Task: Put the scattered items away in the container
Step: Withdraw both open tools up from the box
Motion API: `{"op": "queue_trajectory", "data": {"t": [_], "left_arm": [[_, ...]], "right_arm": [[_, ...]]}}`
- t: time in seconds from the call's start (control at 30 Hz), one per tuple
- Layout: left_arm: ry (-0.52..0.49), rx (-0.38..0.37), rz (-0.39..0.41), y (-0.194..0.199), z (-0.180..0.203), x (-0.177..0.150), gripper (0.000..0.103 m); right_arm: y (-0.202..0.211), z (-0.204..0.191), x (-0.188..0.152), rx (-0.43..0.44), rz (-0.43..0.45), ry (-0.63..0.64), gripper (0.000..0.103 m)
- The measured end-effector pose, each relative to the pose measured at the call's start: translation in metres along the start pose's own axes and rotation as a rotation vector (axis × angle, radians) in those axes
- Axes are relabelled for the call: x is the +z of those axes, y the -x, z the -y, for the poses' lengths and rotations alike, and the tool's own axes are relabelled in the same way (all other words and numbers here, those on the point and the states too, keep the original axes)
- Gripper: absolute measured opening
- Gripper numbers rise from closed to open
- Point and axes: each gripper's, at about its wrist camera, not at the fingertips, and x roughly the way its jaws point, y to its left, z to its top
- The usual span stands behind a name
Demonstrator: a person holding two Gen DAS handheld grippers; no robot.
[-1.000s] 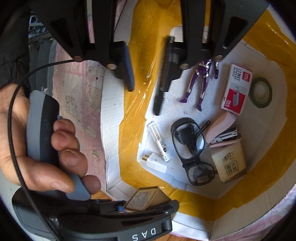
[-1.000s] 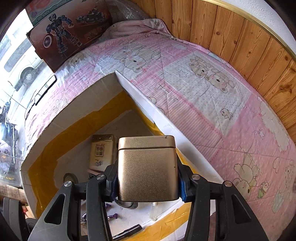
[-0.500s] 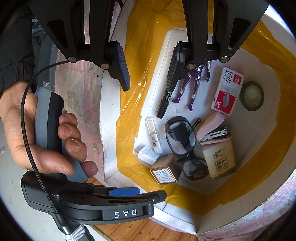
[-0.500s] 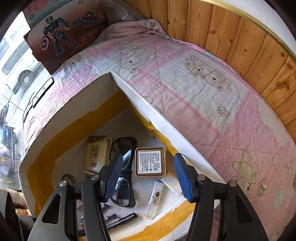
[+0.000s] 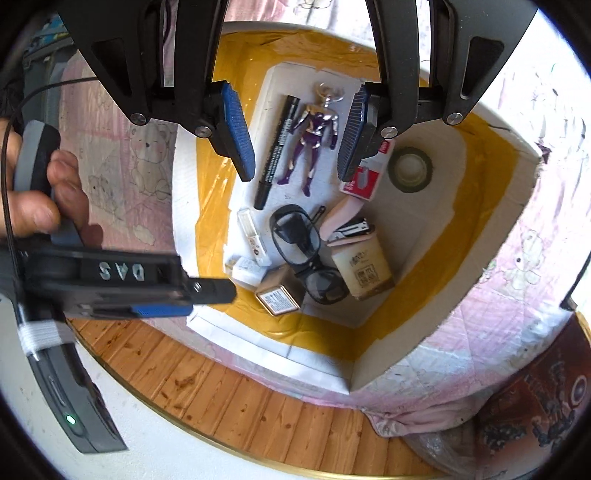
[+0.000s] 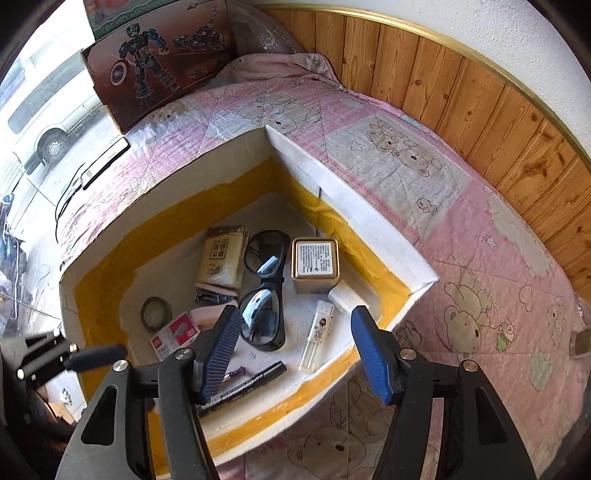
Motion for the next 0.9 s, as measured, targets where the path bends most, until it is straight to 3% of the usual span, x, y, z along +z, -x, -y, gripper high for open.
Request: {"op": "queue_trajectory", "data": {"t": [0.3, 0.5, 0.7, 0.9], "left_arm": [[-0.013, 0.047, 0.057, 0.031, -0.007, -0.008, 0.050], [-0.024, 0.072, 0.083, 0.046, -0.007, -0.015, 0.059], [-0.021, 0.064, 0.092, 0.054, -0.007, -0.019, 0.069], [-0.020, 0.067, 0.105, 0.058, -0.008, -0.022, 0.070]], "right_arm": [[0.023, -0.036, -0.056, -0.004, 0.015, 0.003, 0.065], [0.035, -0.058, -0.083, 0.001, 0.033, -0.012, 0.065], [0.040, -0.075, -0.100, -0.030, 0.042, -0.014, 0.066], [0.043, -0.089, -0.105, -0.040, 0.056, -0.016, 0.066]]}}
